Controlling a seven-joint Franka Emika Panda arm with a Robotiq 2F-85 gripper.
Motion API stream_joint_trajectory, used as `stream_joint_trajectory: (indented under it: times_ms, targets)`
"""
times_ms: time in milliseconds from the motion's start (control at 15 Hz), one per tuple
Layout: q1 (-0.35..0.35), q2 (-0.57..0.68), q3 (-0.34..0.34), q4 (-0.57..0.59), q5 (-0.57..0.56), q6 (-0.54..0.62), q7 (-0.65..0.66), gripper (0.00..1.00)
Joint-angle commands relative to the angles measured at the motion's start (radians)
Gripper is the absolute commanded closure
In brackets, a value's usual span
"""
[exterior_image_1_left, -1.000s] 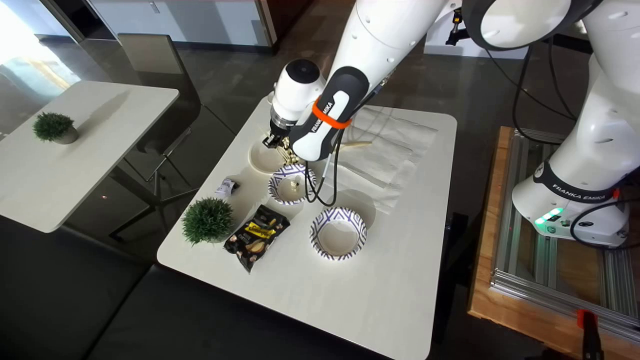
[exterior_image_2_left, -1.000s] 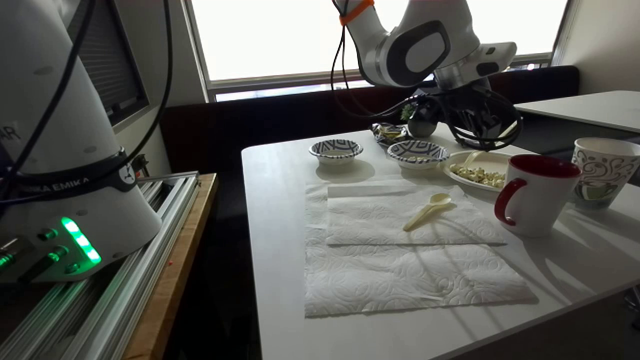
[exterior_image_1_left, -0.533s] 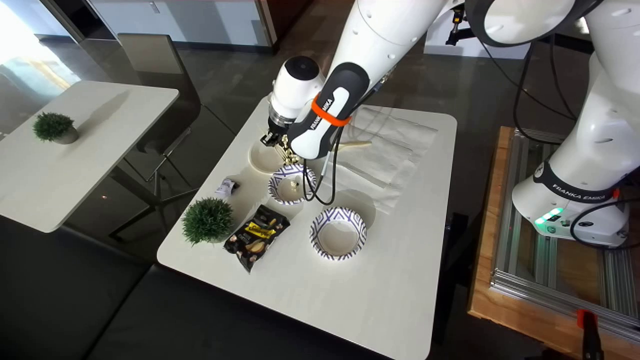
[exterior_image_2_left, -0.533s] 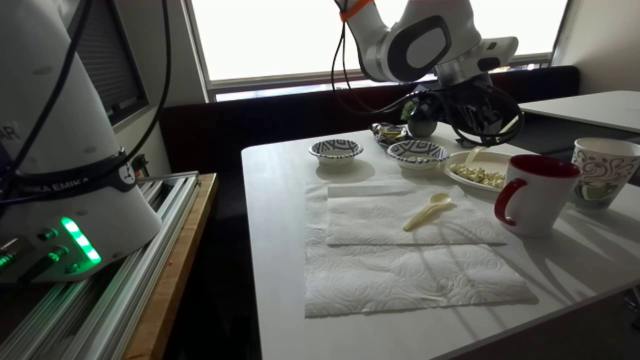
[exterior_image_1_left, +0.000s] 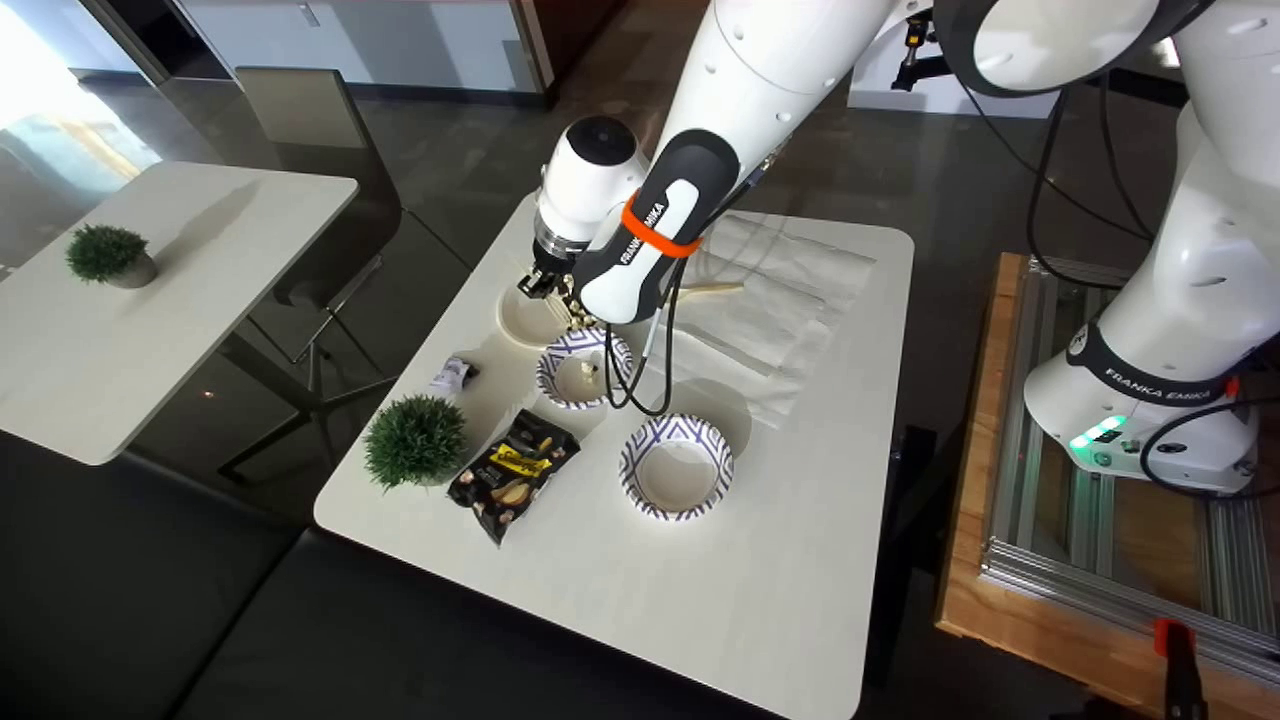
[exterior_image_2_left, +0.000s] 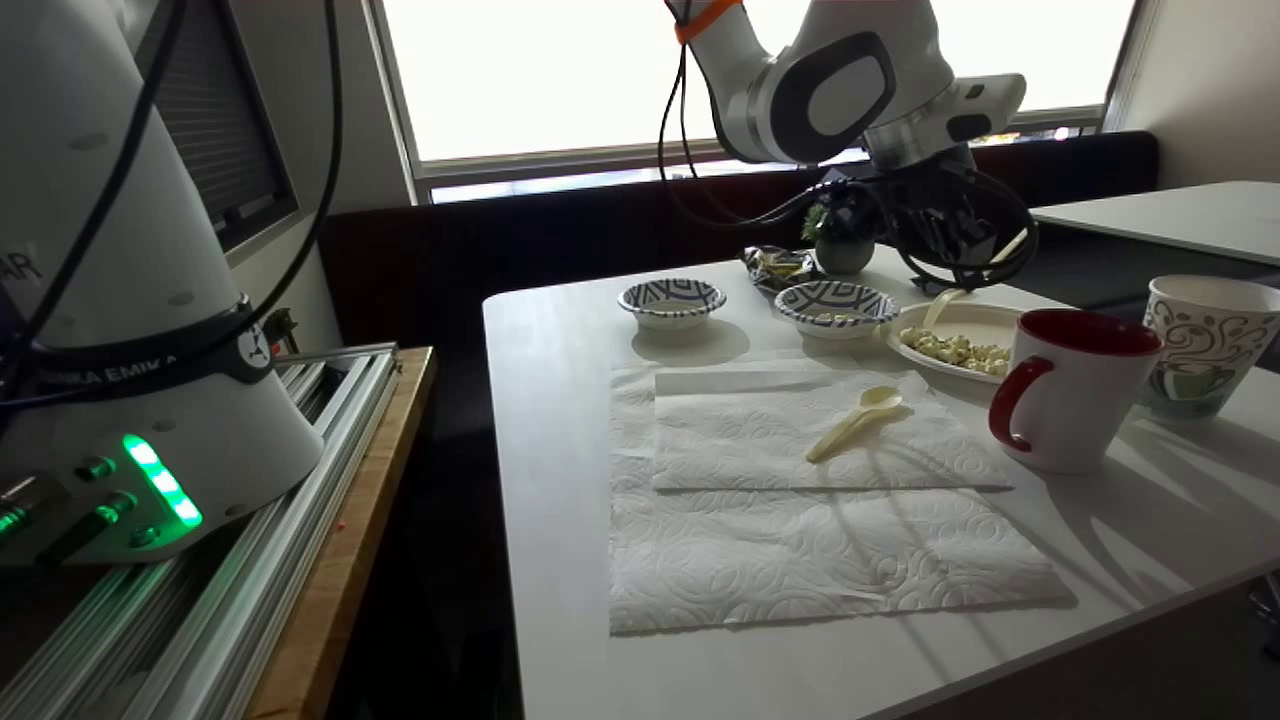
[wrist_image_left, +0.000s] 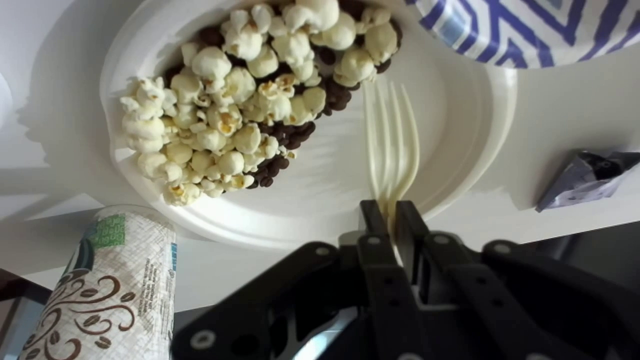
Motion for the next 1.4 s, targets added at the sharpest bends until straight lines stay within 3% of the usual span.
stream_joint_trajectory:
  times_ms: [0, 533, 1333]
  targets:
    - [-0.003, -0.011, -0.001, -0.011, -0.025, -0.008, 0.025, 0.97]
    - [0.006, -0.013, -0.032, -0.017, -0.027, -0.015, 0.031, 0.97]
    - [0.005, -0.007, -0.027, -0.030, -0.024, -0.016, 0.034, 0.97]
